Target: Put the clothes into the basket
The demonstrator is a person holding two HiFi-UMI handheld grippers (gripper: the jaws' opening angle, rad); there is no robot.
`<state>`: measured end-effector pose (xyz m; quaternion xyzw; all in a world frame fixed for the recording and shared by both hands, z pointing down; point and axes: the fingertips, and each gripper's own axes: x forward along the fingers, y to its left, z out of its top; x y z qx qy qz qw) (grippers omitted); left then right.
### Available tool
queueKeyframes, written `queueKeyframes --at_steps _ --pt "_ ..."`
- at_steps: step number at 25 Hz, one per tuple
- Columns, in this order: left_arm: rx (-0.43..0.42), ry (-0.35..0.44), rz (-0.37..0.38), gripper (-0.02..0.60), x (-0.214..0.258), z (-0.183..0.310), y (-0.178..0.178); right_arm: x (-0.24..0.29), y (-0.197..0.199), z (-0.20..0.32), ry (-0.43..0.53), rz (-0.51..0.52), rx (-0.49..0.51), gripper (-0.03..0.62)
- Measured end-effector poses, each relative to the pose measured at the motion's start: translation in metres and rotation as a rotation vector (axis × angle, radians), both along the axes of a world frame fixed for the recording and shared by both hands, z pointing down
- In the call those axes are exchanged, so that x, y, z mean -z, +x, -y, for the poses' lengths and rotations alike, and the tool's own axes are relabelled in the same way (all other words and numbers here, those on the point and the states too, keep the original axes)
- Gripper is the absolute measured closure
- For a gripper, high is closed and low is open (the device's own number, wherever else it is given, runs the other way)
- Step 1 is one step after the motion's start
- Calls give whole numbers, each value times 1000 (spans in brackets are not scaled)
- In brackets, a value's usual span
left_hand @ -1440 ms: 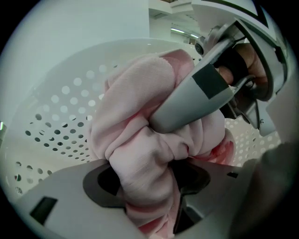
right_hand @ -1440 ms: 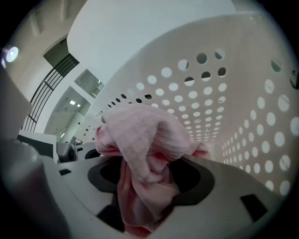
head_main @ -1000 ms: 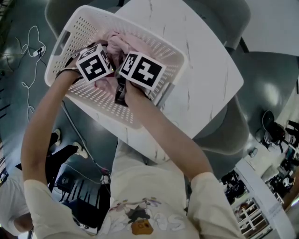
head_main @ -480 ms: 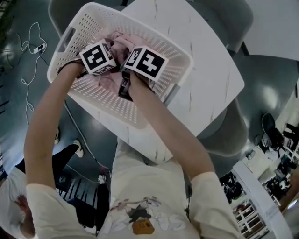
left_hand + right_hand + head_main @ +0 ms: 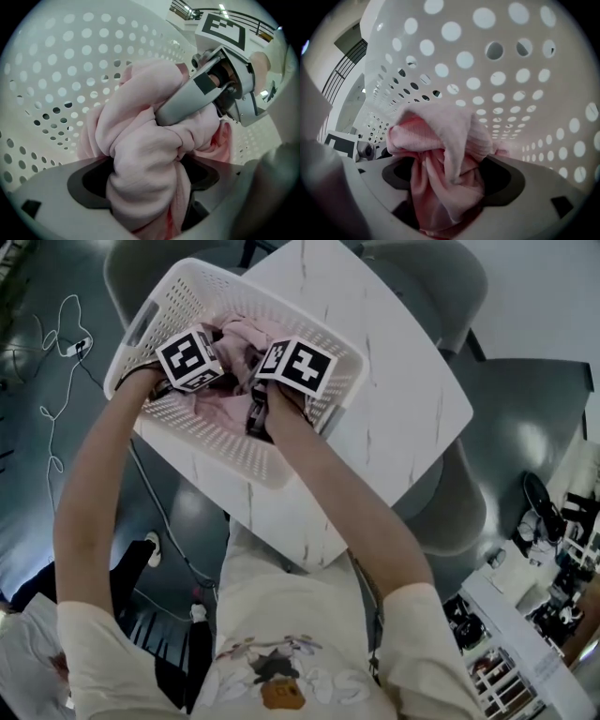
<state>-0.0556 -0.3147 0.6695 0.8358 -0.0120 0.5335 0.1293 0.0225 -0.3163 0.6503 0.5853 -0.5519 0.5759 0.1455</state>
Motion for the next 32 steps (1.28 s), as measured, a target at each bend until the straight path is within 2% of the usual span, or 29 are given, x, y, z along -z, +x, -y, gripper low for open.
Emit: queueKeyframes --at_steps 2,4,8,16,25,32 --pt "-34 12 20 92 5 -3 -2 3 2 -3 0 3 1 201" --pt "-50 34 31 75 14 -1 -3 9 4 -3 7 -1 4 200" --pt "-35 58 23 75 31 1 -5 21 2 -11 13 -13 23 198" --pt "-15 121 35 75 60 6 -7 50 -6 -21 34 35 21 198" --pt "-5 175 87 77 90 -1 -15 75 -12 -31 66 31 45 200" --pt "19 206 58 78 114 -15 -10 96 -21 -39 105 67 84 200"
